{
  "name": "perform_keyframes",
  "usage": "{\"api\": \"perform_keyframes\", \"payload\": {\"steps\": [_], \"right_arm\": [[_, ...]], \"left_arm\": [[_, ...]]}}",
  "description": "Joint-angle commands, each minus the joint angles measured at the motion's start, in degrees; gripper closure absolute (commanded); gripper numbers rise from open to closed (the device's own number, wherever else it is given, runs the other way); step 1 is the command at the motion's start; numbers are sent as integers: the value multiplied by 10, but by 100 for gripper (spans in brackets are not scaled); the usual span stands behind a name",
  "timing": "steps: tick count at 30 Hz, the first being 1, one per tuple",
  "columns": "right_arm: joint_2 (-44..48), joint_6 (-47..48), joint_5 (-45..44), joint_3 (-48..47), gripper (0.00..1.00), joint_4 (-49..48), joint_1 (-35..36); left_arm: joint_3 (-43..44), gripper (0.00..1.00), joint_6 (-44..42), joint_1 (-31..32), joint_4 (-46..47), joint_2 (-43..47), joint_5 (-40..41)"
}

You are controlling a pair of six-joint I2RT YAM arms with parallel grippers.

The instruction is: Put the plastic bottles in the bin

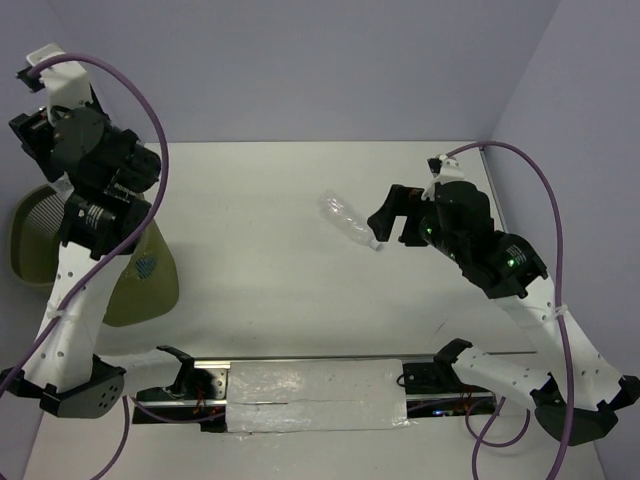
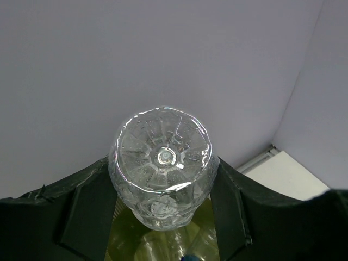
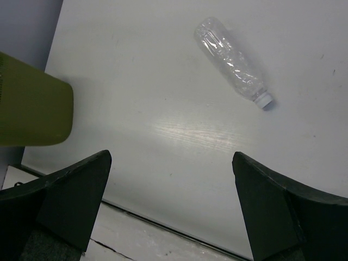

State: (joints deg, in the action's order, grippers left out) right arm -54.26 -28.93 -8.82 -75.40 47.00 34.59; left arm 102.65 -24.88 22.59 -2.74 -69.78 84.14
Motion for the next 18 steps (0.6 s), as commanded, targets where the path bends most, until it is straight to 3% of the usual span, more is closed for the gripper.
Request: {"api": "perform_keyframes", "payload": {"steps": [1, 3, 4, 6, 8, 12, 16, 18], "right_arm": [[0, -5, 15, 10, 0, -27, -5], [2, -6, 18, 16, 0, -26, -4], [3, -6, 19, 20, 0, -26, -4], [3, -4, 19, 24, 0, -25, -6], [0, -7, 17, 28, 0, -24, -7], [-3, -12, 28, 38, 0, -33, -8], [-6, -18, 37, 48, 0, -40, -8], [-8, -18, 39, 55, 0, -41, -10]], "left_arm": [[-17, 100, 169, -20, -133, -9, 2], [7, 100, 275, -41, -291, -23, -59], [57, 100, 388, -83, -429, -47, -145], [87, 100, 448, -131, -499, -71, -172], [65, 100, 462, -138, -499, -73, -165], [-9, 100, 473, -198, -467, -45, -282], [-96, 99, 504, -212, -454, -22, -310], [-117, 81, 511, -212, -443, -12, -324]]}}
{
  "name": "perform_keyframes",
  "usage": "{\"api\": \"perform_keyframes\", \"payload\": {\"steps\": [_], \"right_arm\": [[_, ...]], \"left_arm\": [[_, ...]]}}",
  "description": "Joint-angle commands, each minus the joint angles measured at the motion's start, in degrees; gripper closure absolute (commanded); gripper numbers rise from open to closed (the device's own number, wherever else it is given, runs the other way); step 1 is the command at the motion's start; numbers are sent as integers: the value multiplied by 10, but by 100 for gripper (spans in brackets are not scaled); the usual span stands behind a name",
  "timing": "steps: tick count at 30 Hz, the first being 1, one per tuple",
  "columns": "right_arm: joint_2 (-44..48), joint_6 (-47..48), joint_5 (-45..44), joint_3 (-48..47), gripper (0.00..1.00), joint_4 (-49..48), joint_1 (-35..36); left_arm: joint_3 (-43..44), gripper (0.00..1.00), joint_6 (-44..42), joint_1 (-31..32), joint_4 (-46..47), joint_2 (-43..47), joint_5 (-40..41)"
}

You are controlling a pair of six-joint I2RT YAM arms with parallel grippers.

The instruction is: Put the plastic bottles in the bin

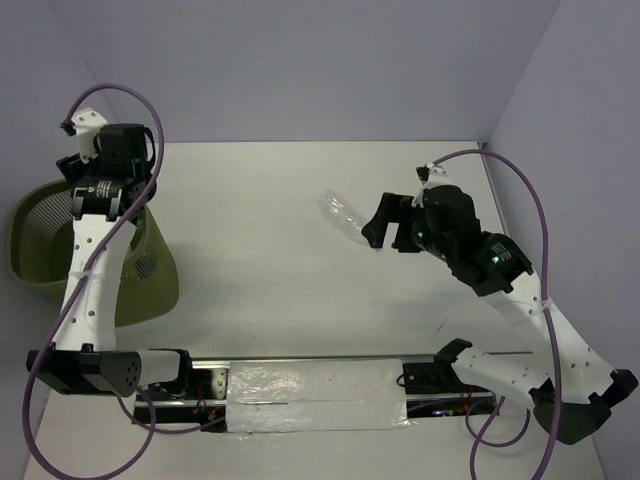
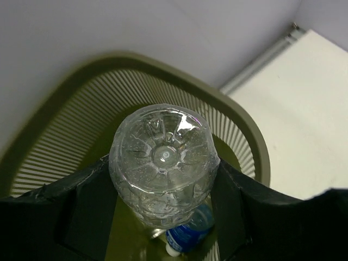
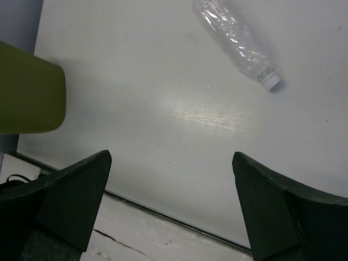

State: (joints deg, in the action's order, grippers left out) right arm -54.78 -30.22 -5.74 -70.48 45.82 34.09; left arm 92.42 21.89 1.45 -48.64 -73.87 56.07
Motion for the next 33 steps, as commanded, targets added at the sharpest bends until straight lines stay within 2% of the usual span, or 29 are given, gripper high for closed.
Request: {"api": "perform_keyframes", "payload": {"steps": [1, 2, 4, 5, 10, 13, 16, 17, 21, 24, 27, 33], "right_arm": [[-5, -5, 7, 8, 0, -29, -4], [-8, -4, 6, 10, 0, -28, -4], [-13, 2, 3, 9, 0, -26, -4], [-21, 5, -1, 6, 0, -22, -4], [-66, 48, -58, -7, 0, -10, -5], [-111, 88, -74, 0, 0, -51, -8], [-215, 113, -96, -16, 0, -86, -15], [-216, 113, -95, -22, 0, -94, -18], [-330, 118, -96, -54, 0, -120, -36], [-384, 125, -83, -69, 0, -128, -55], [-421, 146, -67, -77, 0, -140, -66], [-515, 232, -125, -132, 0, -115, -65]], "left_arm": [[-22, 62, 46, 0, 19, 35, -58], [-22, 27, 45, 0, 21, 37, -66], [2, 3, 43, -1, 13, 38, -78], [15, 1, 41, 0, 7, 34, -96], [112, 1, 19, 12, -20, 25, -166], [165, 1, 15, 57, -47, 7, -174], [193, 0, 25, 100, -74, -11, -208], [193, 1, 25, 105, -73, -13, -224], [162, 1, 67, 129, -60, -3, -316], [126, 1, 98, 170, -41, -2, -366], [100, 0, 124, 200, -36, -19, -395], [57, 1, 132, 211, -17, -30, -419]]}}
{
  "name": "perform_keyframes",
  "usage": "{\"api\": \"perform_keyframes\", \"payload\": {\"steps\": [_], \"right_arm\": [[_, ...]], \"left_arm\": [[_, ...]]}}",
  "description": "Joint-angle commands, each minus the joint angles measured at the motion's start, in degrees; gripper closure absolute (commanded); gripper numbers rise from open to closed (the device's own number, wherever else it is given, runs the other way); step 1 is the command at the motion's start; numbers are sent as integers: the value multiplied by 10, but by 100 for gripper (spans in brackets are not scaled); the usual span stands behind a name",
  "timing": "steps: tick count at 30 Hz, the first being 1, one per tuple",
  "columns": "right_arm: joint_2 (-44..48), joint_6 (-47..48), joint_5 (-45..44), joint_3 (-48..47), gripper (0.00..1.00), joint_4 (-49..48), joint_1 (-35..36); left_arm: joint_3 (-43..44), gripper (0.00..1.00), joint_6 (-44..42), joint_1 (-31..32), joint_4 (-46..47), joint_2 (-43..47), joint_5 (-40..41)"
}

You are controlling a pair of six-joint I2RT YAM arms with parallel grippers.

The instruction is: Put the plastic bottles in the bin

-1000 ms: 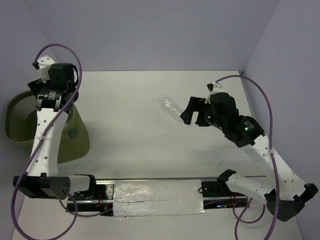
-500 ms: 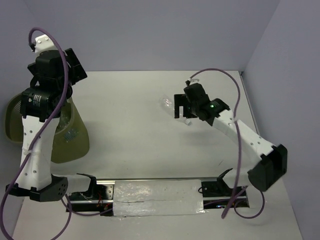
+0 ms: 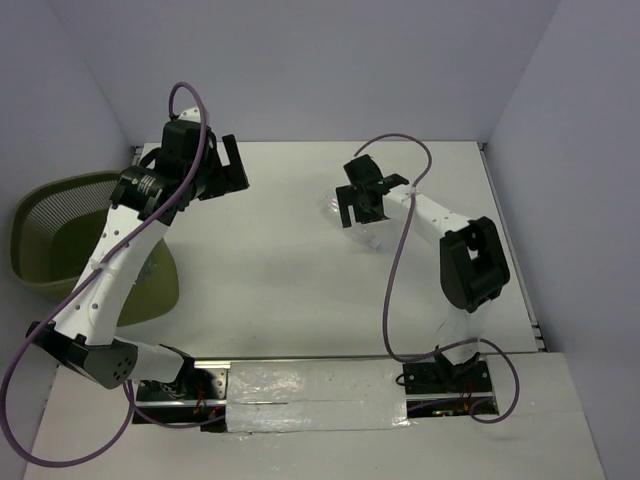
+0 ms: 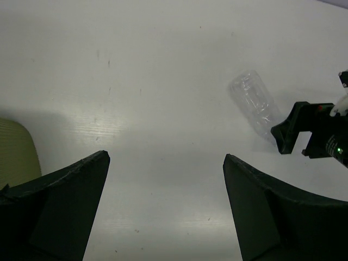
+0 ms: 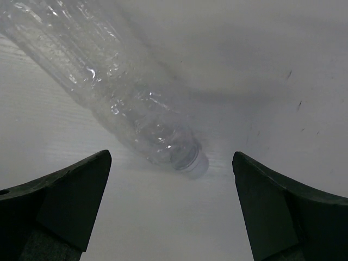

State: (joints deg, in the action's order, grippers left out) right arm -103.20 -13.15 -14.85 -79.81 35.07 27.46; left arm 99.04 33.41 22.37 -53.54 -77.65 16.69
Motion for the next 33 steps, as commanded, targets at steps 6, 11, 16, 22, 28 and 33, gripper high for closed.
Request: {"api": "perform_keyframes", "payload": {"steps": [6, 11, 16, 22, 28, 33], "right_arm": [[-80, 116, -54, -61, 0, -25, 6], [-124, 142, -21, -71, 0, -49, 4], [-144, 112, -6, -65, 12, -63, 6], [-106, 98, 0, -42, 42, -81, 6], [9, 55, 17, 2, 50, -79, 18], [135, 27, 72, 59, 48, -71, 55]], "left_arm": [[-39, 1, 19, 2, 46, 21, -26], [-39, 1, 20, 3, 39, 16, -27], [-50, 1, 20, 2, 37, 24, -19], [-60, 1, 26, 2, 39, 24, -18], [-52, 1, 45, 2, 48, 27, -44], [-56, 1, 93, 3, 126, 26, -196]]}}
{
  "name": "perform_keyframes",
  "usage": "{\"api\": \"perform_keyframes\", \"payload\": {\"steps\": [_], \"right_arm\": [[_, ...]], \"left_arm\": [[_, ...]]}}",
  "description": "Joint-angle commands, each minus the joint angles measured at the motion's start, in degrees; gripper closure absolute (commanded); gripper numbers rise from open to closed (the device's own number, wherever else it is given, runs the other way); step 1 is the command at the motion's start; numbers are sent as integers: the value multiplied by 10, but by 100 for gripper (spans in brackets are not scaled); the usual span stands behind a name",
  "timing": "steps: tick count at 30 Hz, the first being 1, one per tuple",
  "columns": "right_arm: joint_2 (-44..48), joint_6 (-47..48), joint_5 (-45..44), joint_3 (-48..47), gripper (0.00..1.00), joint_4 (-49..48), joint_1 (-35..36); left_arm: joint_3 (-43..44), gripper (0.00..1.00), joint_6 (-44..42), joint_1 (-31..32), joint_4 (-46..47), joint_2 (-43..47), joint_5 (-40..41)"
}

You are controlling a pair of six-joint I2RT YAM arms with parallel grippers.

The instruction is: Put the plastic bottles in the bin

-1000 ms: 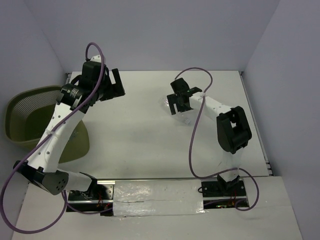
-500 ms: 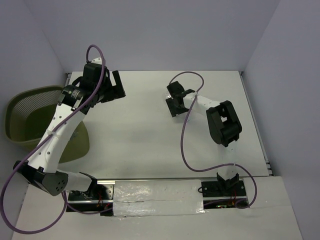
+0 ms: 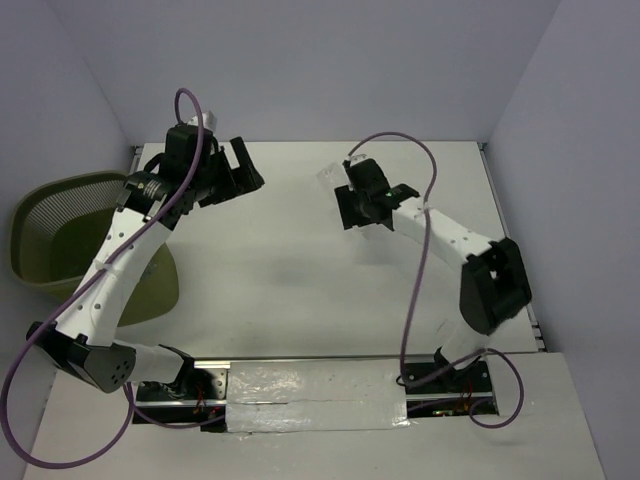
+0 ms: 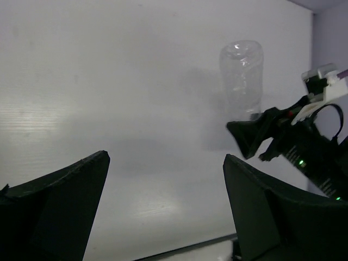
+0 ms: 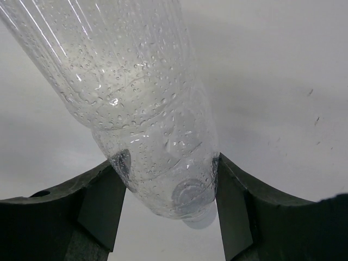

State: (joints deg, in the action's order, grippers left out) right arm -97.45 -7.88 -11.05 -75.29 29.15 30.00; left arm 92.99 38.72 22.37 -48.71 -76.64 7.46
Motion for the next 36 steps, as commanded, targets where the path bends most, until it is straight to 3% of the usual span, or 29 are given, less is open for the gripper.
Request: {"api": "perform_keyframes", "payload": {"steps": [1, 4, 12, 31, 36], "right_arm": [[88, -34, 38, 18, 48, -7, 46], [126, -62, 79, 46, 47, -9, 61], [176, -102, 143, 73, 46, -17, 86], [178, -92, 166, 47, 45, 11, 117], [176, -101, 161, 55, 44, 6, 118]], "left_arm": [[-17, 1, 65, 2, 101, 16, -132], [-60, 1, 108, 3, 183, 9, -221], [-109, 1, 140, 7, 242, -3, -285], [-134, 1, 147, 18, 271, -108, -280], [-135, 15, 153, 22, 285, -110, -289]]}}
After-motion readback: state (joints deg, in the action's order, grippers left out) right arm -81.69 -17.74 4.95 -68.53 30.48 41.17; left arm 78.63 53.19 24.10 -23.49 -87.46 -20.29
